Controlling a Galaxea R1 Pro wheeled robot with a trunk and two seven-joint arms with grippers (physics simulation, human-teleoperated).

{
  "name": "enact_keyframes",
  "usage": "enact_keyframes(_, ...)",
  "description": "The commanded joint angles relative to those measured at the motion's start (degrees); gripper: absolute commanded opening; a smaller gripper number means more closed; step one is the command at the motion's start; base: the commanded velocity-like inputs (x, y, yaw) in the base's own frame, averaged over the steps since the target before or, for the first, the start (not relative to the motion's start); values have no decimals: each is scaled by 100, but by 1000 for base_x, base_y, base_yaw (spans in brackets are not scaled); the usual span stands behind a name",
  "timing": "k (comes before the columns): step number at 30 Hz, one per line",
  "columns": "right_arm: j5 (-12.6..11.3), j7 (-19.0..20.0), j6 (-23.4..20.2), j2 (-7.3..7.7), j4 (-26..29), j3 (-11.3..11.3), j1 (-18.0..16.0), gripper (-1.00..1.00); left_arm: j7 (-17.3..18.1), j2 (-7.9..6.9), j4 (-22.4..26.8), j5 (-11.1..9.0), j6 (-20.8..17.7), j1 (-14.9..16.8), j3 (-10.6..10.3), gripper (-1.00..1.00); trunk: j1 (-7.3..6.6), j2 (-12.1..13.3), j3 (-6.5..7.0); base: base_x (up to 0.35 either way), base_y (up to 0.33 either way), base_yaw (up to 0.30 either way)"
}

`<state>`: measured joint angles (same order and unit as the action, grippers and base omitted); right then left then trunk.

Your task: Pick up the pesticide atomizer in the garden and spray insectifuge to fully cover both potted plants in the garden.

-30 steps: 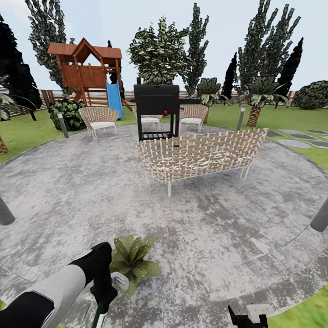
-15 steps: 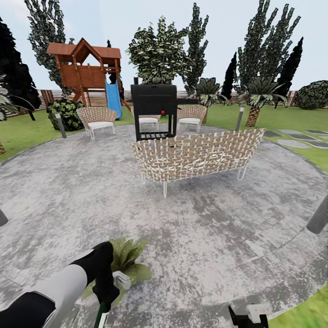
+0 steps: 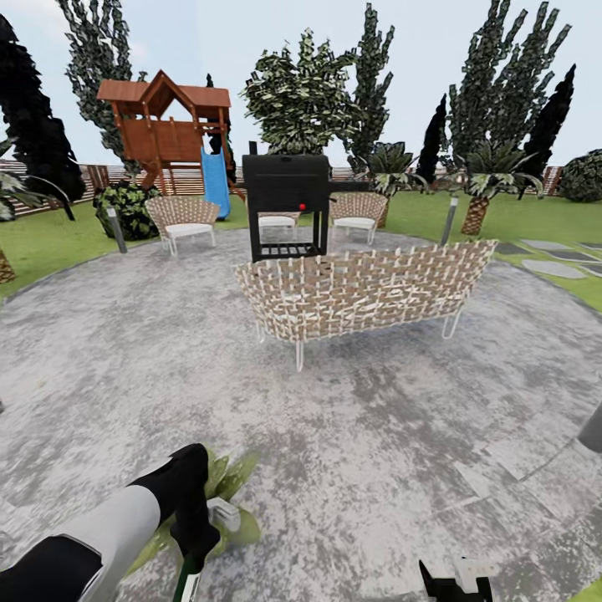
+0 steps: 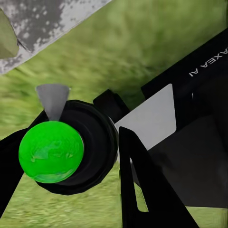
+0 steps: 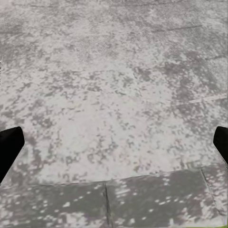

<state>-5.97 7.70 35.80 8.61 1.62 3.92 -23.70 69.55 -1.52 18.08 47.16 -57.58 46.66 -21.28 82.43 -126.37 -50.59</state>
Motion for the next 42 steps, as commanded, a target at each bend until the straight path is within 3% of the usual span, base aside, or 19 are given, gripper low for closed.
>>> enact_keyframes(1,-62,30,15,1,-3,39,-1,100,59,1,11,57,-43,1,1,-100,2,-2,-6,212,-191,267)
enact_keyframes(17,-62,36,15,0,-3,39,-3,100,59,11,-10,57,-43,1,-17,-100,2,-2,-6,-41,-225,215)
enact_keyframes(24,-62,32,15,0,-3,39,-3,100,59,11,1,57,-43,1,-3,-100,2,-2,-6,-102,-19,23)
enact_keyframes(34,-62,35,15,0,-3,39,-3,100,59,31,-23,28,-43,1,11,-100,2,-2,-6,1,0,252)
enact_keyframes(42,-62,38,15,0,-3,39,-3,100,59,64,-25,21,-43,1,8,-100,2,-2,-6,241,-85,69)
